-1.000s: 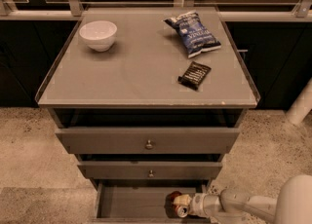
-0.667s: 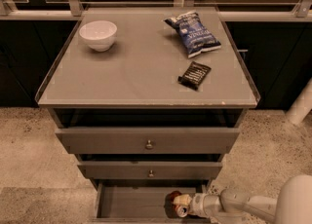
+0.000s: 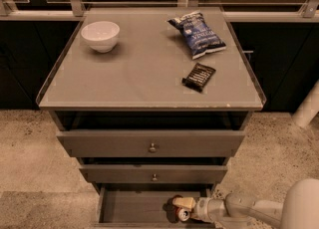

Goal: Place coke can into bottom drawer

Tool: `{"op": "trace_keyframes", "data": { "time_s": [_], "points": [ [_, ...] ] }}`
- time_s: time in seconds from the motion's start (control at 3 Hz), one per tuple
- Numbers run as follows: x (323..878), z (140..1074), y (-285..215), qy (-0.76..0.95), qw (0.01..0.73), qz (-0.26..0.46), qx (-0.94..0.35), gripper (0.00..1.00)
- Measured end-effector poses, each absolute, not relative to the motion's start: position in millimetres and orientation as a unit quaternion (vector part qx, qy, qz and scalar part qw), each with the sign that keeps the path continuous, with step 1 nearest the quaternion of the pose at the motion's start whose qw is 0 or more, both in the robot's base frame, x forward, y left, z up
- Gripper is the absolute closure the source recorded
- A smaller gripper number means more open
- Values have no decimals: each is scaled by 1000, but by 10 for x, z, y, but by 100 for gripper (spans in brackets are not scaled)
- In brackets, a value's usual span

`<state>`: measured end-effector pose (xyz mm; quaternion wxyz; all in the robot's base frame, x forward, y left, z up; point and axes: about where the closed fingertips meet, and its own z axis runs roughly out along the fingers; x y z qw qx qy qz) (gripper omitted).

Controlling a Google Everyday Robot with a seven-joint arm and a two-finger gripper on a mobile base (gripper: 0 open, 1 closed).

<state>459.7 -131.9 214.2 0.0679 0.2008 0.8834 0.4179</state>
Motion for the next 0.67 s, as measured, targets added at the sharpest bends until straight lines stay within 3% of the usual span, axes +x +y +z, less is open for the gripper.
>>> {"op": "trace_keyframes", "data": {
  "time_s": [0.33,0.67],
  "points": [
    [4597,2142,-1318,883,68,418,201,0],
    [4597,2142,-1318,883,68,418,201,0]
  ]
}}
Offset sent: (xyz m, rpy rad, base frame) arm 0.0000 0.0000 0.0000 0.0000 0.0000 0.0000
